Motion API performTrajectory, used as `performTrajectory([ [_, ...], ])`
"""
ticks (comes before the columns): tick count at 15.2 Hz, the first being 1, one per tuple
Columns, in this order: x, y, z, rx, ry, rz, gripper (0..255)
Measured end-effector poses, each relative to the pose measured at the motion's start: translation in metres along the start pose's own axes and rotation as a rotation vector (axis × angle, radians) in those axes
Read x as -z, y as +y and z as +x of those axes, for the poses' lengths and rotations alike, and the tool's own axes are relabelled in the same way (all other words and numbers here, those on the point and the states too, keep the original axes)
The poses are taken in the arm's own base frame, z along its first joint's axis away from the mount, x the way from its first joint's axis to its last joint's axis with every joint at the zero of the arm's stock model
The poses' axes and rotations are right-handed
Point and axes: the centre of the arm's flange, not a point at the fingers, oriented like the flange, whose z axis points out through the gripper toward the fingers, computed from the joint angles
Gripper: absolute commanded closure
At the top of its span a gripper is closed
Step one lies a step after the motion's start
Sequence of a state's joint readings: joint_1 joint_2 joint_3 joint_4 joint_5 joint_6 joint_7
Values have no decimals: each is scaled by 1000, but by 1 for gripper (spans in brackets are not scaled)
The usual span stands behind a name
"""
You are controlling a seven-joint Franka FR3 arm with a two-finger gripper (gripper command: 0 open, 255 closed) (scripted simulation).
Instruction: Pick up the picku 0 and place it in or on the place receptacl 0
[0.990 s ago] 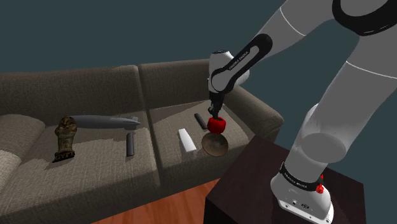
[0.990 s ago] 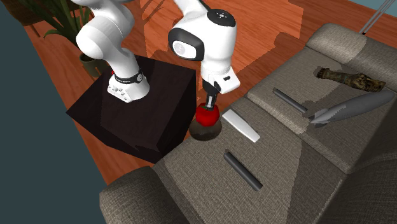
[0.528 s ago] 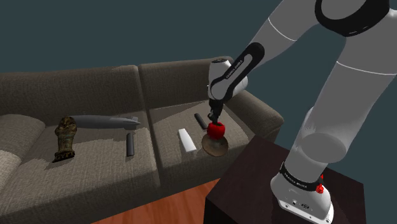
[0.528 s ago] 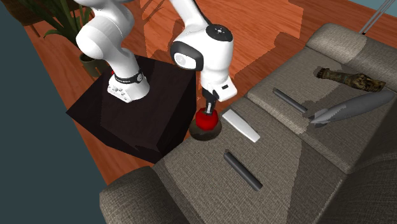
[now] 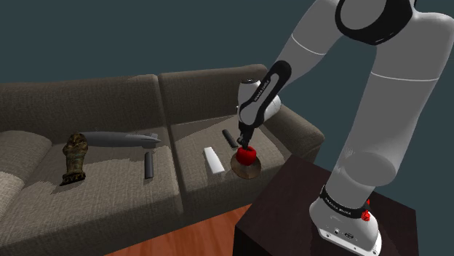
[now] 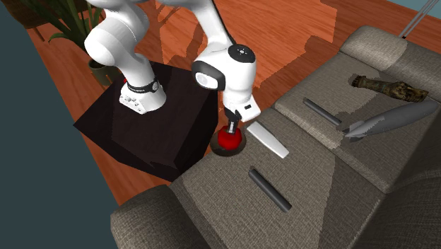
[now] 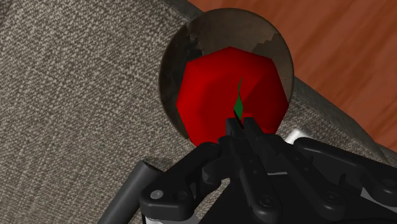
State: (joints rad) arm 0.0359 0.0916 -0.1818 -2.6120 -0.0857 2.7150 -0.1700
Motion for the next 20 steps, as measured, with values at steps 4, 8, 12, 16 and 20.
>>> performTrajectory([
  [4, -6, 0, 1, 0, 1, 0, 255],
  [8, -6, 0, 1, 0, 1, 0, 0],
  [12, -6, 0, 1, 0, 1, 0, 0],
  [16, 9, 1, 1, 0, 2, 0, 0],
  [20, 42, 0, 1, 0, 3, 0, 0],
])
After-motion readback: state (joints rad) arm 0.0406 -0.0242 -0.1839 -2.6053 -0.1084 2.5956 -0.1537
